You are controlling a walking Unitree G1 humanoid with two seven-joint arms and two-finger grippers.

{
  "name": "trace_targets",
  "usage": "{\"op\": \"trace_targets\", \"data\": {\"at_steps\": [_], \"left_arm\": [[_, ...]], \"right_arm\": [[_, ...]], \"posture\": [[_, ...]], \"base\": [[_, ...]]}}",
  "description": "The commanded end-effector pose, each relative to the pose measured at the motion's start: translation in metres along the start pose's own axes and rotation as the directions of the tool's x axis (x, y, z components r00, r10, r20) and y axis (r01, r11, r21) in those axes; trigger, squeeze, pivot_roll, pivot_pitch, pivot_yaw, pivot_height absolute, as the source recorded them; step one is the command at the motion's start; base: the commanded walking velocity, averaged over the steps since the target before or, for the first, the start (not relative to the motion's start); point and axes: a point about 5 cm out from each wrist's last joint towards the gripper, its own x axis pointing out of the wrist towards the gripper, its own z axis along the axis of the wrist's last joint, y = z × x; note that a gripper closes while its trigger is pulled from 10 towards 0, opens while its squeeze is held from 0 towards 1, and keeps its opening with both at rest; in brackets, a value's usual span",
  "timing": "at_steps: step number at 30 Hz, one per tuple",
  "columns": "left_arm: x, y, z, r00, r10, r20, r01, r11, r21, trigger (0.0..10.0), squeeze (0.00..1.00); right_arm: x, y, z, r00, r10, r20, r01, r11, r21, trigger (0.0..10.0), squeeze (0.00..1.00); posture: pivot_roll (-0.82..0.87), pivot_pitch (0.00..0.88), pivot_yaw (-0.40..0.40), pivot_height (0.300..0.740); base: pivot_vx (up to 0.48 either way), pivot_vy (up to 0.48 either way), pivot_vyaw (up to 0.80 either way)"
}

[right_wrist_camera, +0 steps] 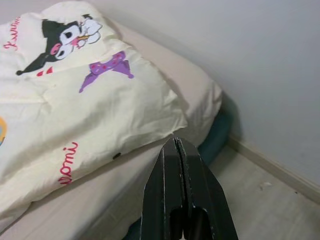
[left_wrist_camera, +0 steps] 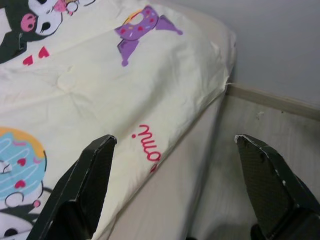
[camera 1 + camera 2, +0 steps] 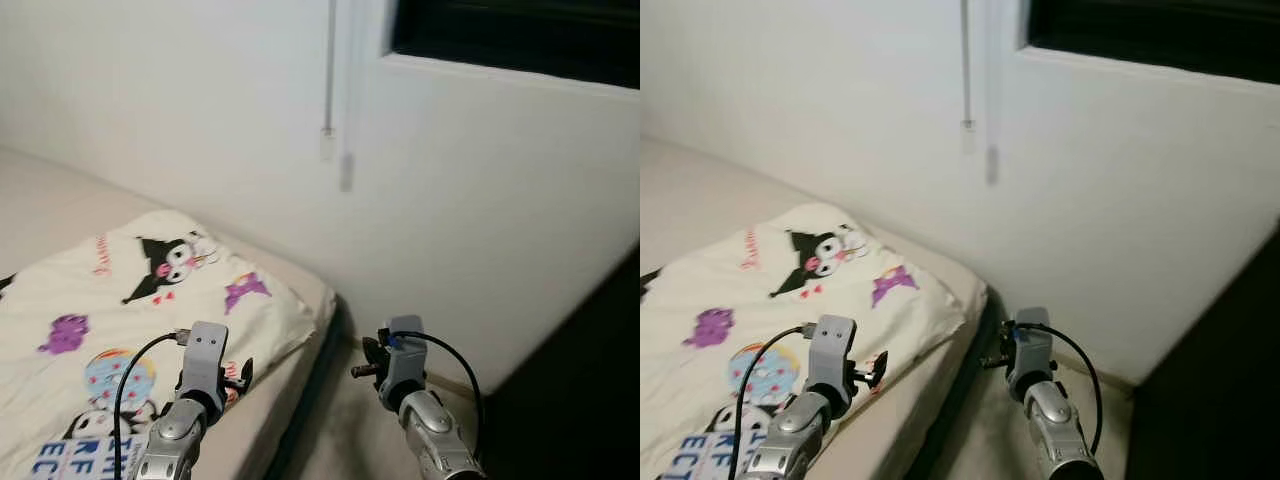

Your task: Clean up the room

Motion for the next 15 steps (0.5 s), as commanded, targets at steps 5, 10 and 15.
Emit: {"op": "trace_targets", "data": {"at_steps": [5,10,15], "left_arm": [[-0.0017,-0.0002,-0.0027,1.000,-0.008,-0.007,0.008,1.000,0.009,10.0,0.00],[-0.0010,-0.0015,-0.0027,1.000,-0.013,-0.010,0.013,1.000,0.009,10.0,0.00],[-0.0007,-0.0032,-0.0017,1.000,-0.021,-0.006,0.021,1.000,0.011,10.0,0.00]], "right_arm": [[-0.0024,0.0003,-0.0064,1.000,-0.005,-0.027,0.005,1.000,0.005,10.0,0.00],[-0.0023,-0.0004,-0.0062,1.000,-0.007,-0.026,0.008,1.000,0.007,10.0,0.00],[-0.0027,-0.0007,-0.0069,1.000,-0.009,-0.027,0.009,1.000,0.011,10.0,0.00]], "posture": [[-0.03,0.121,0.020,0.740],[-0.03,0.120,0.021,0.740],[-0.03,0.119,0.021,0.740]], "base": [[0.000,0.000,0.80],[0.000,0.000,0.80],[0.000,0.000,0.80]]}}
